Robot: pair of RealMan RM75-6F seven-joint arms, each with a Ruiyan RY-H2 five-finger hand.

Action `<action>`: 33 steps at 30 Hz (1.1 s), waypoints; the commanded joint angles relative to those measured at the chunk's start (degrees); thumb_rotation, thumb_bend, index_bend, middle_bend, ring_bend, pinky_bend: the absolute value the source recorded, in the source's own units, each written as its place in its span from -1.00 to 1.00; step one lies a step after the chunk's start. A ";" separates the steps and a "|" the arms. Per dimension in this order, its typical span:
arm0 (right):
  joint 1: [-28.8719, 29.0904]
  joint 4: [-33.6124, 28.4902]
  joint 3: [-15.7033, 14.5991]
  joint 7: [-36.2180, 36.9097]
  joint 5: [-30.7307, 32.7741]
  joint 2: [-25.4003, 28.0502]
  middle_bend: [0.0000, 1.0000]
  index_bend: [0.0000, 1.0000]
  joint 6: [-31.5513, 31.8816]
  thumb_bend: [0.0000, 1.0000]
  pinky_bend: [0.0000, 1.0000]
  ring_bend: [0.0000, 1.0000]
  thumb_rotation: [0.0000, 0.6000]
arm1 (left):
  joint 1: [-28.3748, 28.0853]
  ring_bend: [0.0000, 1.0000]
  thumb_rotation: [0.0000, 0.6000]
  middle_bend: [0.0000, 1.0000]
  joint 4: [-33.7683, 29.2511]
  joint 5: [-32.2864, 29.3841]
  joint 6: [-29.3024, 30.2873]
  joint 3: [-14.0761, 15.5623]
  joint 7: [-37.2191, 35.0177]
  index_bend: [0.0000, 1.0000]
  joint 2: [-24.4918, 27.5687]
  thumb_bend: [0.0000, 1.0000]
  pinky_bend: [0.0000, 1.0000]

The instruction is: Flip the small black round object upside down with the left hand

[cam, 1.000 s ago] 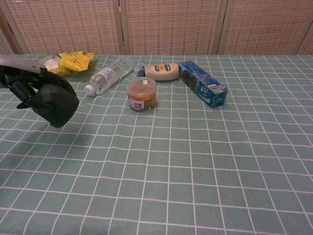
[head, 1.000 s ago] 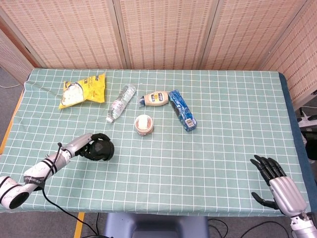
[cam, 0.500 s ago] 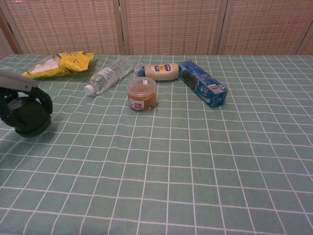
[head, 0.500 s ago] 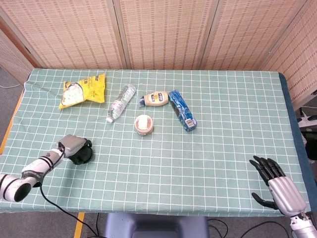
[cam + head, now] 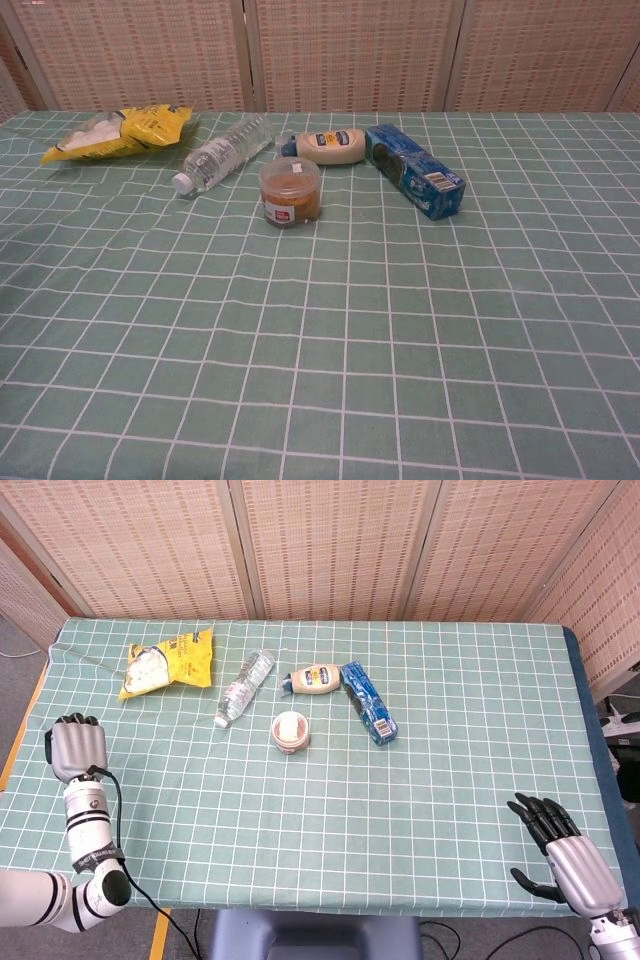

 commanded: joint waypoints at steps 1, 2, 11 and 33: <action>0.01 -0.05 0.05 -0.23 0.15 -0.05 -1.00 -1.00 -0.13 -0.62 -1.00 -1.00 1.00 | 1.33 0.07 1.00 0.13 -4.32 3.63 -10.74 -2.56 -2.39 0.12 -0.09 -0.27 0.55; 0.03 -0.06 0.06 -0.40 0.21 -0.08 -1.00 -1.00 -0.24 -0.62 -1.00 -1.00 1.00 | 2.05 0.07 1.00 0.13 -4.46 5.72 -13.61 -3.04 -4.87 0.11 1.12 -0.27 0.55; 0.15 -0.01 0.25 -1.74 0.61 -0.40 -1.00 -1.00 -0.78 -0.62 -1.00 -1.00 1.00 | 10.49 0.05 1.00 0.12 -1.17 29.04 -30.35 -8.30 -35.46 0.12 8.81 -0.27 0.51; 0.27 0.14 0.39 -0.22 0.86 -1.05 -1.00 -1.00 -0.81 -0.62 -1.00 -1.00 1.00 | 6.87 0.04 1.00 0.13 2.69 19.42 -49.63 -3.14 -37.49 0.12 9.87 -0.27 0.47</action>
